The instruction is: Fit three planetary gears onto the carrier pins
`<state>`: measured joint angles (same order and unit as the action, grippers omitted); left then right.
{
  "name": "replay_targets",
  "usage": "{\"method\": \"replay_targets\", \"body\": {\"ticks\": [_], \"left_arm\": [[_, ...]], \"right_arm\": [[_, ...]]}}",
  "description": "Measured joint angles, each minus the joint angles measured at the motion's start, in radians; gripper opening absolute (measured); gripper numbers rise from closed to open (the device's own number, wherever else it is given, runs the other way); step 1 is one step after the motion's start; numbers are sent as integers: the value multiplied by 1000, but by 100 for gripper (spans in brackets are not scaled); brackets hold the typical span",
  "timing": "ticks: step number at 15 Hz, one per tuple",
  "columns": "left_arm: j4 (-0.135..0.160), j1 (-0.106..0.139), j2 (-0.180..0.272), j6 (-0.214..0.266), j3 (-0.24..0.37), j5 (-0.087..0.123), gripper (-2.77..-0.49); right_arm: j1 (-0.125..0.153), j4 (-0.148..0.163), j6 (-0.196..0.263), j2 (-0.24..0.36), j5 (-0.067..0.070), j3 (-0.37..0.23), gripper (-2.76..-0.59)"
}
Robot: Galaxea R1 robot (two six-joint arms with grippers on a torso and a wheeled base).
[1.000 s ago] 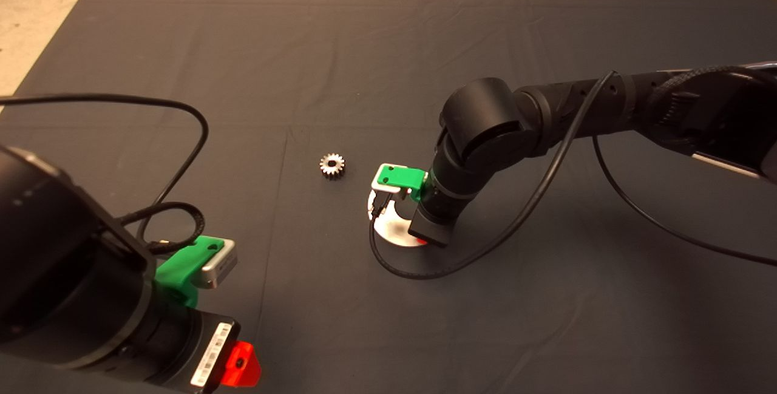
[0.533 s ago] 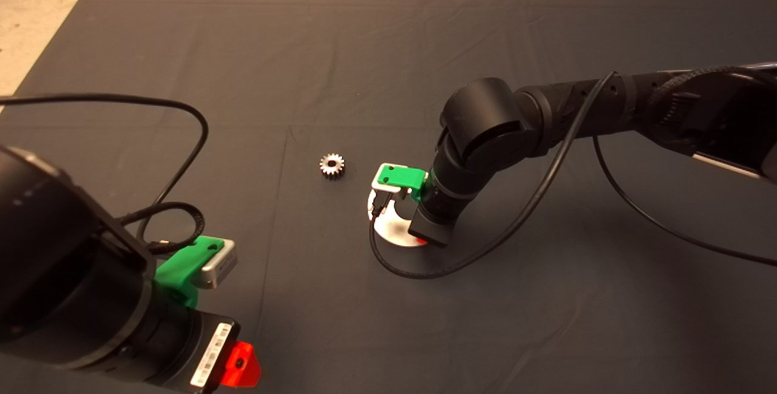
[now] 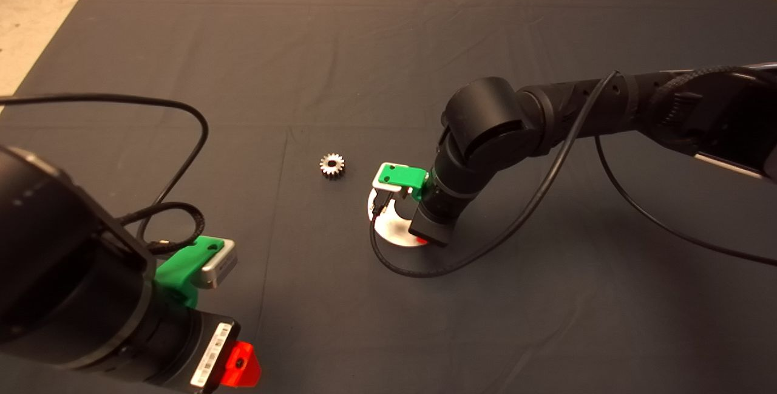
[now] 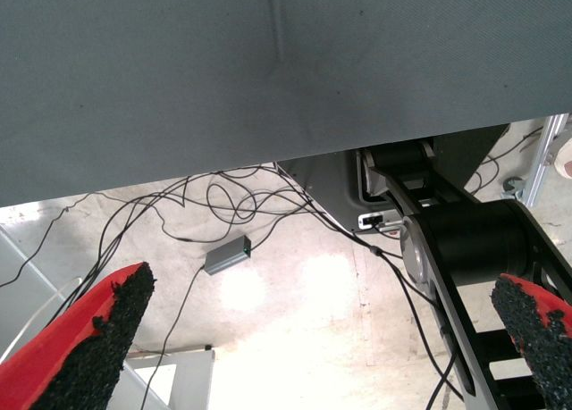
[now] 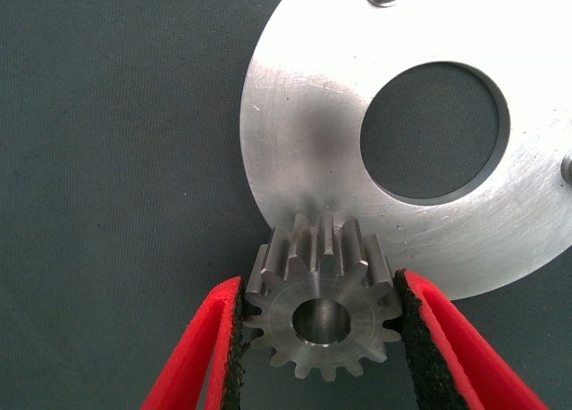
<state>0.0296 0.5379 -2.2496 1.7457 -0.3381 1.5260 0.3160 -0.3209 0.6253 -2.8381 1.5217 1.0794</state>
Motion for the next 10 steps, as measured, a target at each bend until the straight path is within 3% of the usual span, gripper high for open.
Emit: {"method": "replay_targets", "body": {"ticks": [10], "left_arm": [[0,0,0,0,0,0,-51]], "right_arm": [[0,0,0,-2,0,-2,-231]]}}
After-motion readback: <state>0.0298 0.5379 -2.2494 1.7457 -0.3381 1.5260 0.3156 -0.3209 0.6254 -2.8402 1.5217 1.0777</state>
